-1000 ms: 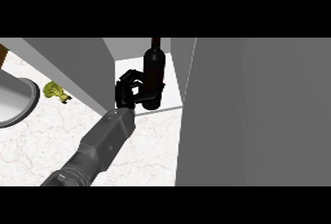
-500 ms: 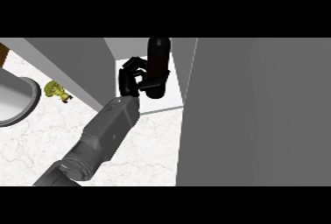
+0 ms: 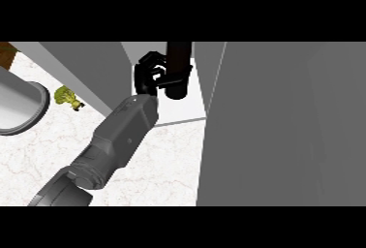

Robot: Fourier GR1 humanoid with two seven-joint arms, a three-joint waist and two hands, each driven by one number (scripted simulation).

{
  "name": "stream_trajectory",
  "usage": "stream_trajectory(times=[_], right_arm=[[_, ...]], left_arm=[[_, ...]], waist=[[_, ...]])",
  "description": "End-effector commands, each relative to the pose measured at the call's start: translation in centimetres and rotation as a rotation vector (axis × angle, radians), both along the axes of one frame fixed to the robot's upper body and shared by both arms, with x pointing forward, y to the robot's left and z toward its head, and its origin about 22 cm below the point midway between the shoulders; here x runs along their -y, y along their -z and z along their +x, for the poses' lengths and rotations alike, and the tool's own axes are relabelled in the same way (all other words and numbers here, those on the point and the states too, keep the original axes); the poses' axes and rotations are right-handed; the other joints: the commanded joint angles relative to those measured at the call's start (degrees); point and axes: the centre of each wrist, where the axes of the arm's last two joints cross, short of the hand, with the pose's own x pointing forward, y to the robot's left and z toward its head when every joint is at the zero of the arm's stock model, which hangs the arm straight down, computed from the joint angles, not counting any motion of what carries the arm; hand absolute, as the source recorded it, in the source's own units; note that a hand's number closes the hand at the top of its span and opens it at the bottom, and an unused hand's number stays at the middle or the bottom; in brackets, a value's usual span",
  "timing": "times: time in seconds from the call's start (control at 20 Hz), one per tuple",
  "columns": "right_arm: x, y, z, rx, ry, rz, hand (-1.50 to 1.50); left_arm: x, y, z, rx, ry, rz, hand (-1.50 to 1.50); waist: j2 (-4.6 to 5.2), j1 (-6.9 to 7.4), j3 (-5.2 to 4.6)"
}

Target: Pick up the wine, place it into the cabinet and close the cabinet

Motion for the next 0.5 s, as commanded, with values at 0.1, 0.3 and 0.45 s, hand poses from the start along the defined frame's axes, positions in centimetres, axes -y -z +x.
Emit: stream_trajectory(times=[0.1, 0.3, 0.45], right_arm=[[0.4, 0.4, -0.1, 0.009, 0.004, 0.011, -1.5], [0.0, 0.2, -0.2, 0.014, -0.016, 0.005, -1.5], [0.2, 0.3, -0.5, 0.017, -0.01, -0.006, -1.5]], left_arm=[[-0.4, -0.4, 0.3, -0.025, -0.019, -0.035, 1.5], [-0.6, -0.5, 0.5, -0.009, -0.035, 0.123, 1.5], [-3.7, -0.5, 0.9, 0.007, -0.058, 0.298, 1.5]], waist=[[0.49, 0.96, 0.01], [0.61, 0.25, 0.02], [0.58, 0.22, 0.1]])
